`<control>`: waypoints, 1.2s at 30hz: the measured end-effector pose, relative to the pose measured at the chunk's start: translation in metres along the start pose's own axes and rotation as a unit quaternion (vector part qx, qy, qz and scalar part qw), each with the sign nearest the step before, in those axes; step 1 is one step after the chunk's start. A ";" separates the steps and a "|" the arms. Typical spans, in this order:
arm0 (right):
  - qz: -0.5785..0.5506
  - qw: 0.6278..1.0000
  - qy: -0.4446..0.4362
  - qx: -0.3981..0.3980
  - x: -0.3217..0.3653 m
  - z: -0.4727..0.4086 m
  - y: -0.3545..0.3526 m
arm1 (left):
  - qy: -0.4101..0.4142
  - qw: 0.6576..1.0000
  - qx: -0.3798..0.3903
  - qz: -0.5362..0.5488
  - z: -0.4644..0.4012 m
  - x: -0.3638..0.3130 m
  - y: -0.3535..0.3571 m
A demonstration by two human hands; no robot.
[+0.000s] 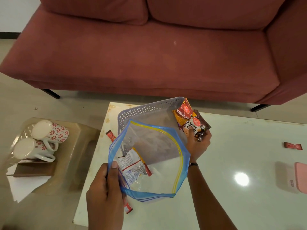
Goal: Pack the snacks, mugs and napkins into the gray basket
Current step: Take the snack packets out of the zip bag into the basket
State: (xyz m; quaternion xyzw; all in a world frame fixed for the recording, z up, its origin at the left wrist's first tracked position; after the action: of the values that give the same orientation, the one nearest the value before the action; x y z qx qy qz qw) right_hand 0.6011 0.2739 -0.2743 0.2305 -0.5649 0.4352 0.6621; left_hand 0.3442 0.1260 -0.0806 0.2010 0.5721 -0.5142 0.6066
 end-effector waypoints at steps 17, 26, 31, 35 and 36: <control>0.201 0.978 0.037 0.040 -0.007 -0.001 -0.009 | -0.007 1.000 0.018 0.003 -0.001 0.005 0.003; 0.116 0.987 -0.072 0.088 0.099 0.044 -0.059 | -0.017 0.999 0.023 0.017 0.007 0.006 -0.002; 0.116 0.879 -0.210 0.411 0.216 0.130 -0.016 | -0.019 1.000 0.004 -0.013 0.018 0.003 -0.009; 0.498 0.560 -0.289 0.596 0.169 0.192 0.070 | -0.020 0.999 0.012 -0.039 0.030 0.000 -0.012; 0.576 0.459 -0.344 0.582 0.146 0.198 0.083 | -0.020 0.999 0.014 -0.042 0.032 0.001 -0.013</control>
State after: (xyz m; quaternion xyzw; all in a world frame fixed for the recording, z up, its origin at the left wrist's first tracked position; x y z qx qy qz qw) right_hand 0.4209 0.2056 -0.1004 0.3157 -0.3663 0.8309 -0.2754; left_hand 0.3484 0.0941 -0.0689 0.1752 0.5605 -0.5514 0.5925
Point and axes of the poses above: each hand's wrist, its own z-axis away from the middle knuckle, its own y-axis out of the palm, x = y × z, the point moved 7 cm from there along -z, towards the middle knuckle, and after that the axes turned 12 degrees about x, right-handed, at the moved point
